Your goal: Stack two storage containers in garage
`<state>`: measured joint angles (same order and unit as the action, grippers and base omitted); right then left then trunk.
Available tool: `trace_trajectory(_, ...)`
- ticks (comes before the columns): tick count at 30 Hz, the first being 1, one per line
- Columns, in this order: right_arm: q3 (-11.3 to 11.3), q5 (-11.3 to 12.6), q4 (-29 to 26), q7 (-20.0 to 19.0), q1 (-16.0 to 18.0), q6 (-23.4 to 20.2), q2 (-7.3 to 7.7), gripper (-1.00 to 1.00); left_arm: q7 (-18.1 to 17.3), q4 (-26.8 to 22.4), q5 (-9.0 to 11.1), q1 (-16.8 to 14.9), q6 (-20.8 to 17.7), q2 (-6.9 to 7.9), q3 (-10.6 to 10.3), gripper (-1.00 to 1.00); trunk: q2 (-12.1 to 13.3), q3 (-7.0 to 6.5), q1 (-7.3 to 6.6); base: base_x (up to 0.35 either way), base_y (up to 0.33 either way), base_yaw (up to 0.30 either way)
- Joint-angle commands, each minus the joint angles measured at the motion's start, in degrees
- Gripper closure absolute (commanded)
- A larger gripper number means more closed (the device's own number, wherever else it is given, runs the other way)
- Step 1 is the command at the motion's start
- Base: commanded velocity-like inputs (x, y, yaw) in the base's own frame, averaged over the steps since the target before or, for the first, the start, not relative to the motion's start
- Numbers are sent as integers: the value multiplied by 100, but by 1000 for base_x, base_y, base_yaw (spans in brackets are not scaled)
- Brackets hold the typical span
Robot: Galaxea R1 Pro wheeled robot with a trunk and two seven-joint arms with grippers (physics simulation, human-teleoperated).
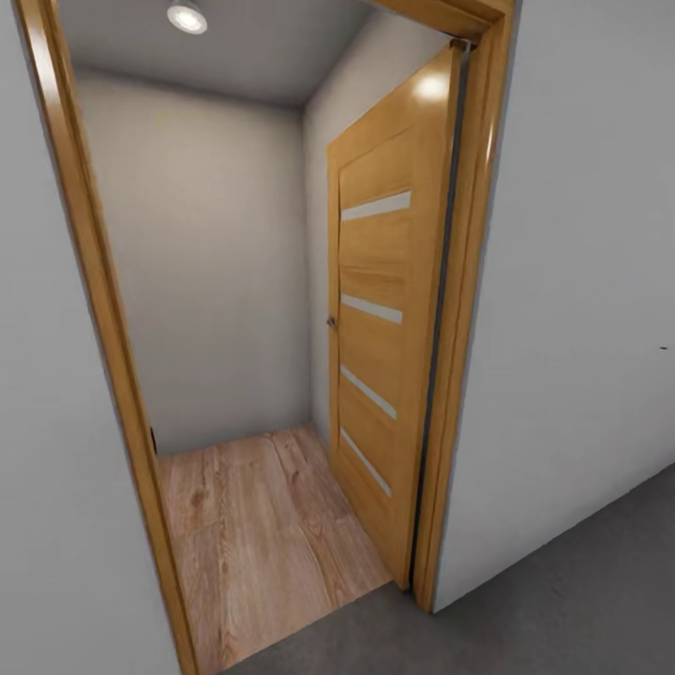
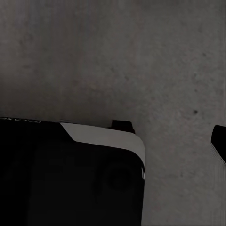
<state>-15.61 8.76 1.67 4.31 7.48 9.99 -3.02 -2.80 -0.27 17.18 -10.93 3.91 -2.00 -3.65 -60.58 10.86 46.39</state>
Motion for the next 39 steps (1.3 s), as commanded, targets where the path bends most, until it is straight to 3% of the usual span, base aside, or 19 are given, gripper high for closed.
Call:
trace_trajectory(1, -49, 59, 18, 9, 8, 35, -2, -100, -19, 9, 58, -6, 22, 1, -39, -100, -4, 8, 4, 324, 0, 0)
trace_trajectory(10, -48, 77, 18, 9, 8, 38, 3, -100, -22, 9, 56, -6, 22, -2, -43, -100, -4, 8, 4, 323, -14, 0)
trace_trajectory(27, -45, 81, 18, 5, 8, 66, 16, -100, -21, 9, 49, -7, 22, -4, -48, -100, -4, 8, 4, 300, -187, 2)
trace_trajectory(39, -48, 22, 18, 0, 8, 91, 44, -100, -27, 9, 49, -6, 22, -2, -48, -100, -4, 8, 4, 295, -207, 229)
